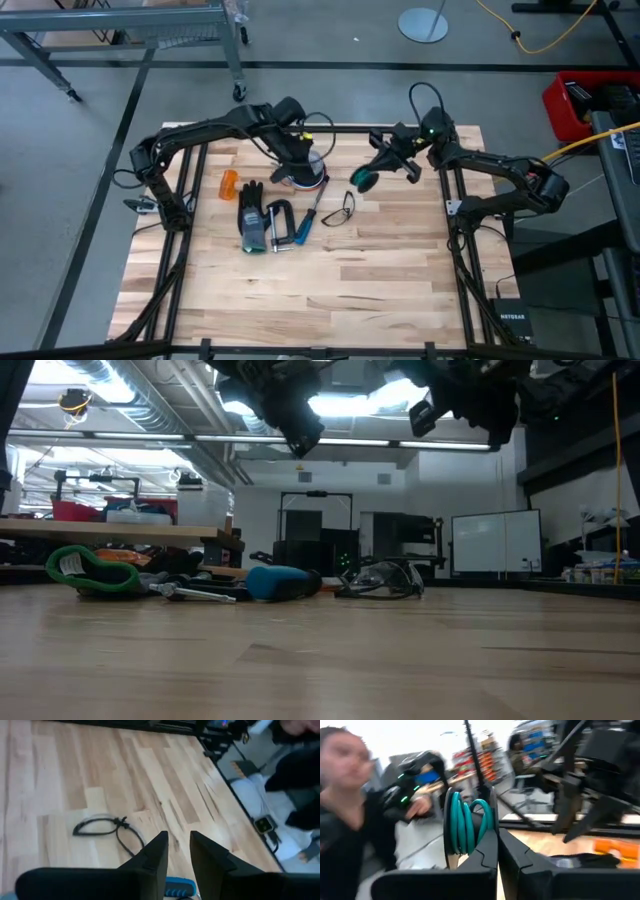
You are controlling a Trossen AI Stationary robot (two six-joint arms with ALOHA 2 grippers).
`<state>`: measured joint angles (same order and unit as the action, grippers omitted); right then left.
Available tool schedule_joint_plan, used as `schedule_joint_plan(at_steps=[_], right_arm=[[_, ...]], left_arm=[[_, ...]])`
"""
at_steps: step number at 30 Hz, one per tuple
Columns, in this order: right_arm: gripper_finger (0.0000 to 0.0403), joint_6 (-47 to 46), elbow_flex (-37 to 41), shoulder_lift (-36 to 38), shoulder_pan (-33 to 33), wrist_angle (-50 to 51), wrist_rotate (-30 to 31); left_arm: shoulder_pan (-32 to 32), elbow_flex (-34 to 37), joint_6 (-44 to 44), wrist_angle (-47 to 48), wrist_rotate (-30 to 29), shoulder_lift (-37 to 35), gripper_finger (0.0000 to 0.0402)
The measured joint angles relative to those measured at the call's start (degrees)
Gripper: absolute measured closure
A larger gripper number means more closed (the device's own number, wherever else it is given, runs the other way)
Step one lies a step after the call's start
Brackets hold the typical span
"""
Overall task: Coil cords
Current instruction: Uncoil the wire from the cable spool
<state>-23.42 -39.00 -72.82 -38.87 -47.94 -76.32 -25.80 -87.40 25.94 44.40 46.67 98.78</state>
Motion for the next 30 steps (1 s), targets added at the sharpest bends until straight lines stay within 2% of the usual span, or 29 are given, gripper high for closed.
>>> schedule_joint_plan(at_steps=[6,9,21,24,30], right_arm=[[0.0402,4.24,-0.09,0.0,-0.22,-0.26,-11.54],[0.0402,4.21,-0.09,0.0,-0.14,-0.16,-13.19],[0.0402,4.31,-0.09,0.0,-0.15,-0.01,-13.72],[0.0402,4.43,-0.09,0.0,-0.15,-0.34,-10.96],[0.0402,4.5,-0.09,-0.02,-0.15,-1.64,1.87]], left_arm=[[2.86,0.02,5.4,0.17,-9.94,2.06,0.0336],[3.16,0.02,6.22,0.03,-14.12,3.28,0.0336],[3.49,0.04,5.83,-1.53,-14.77,10.14,0.0336],[4.07,0.04,5.72,-2.75,-14.79,11.87,0.0336],[5.2,0.06,5.27,-12.21,-14.99,13.31,0.0336]])
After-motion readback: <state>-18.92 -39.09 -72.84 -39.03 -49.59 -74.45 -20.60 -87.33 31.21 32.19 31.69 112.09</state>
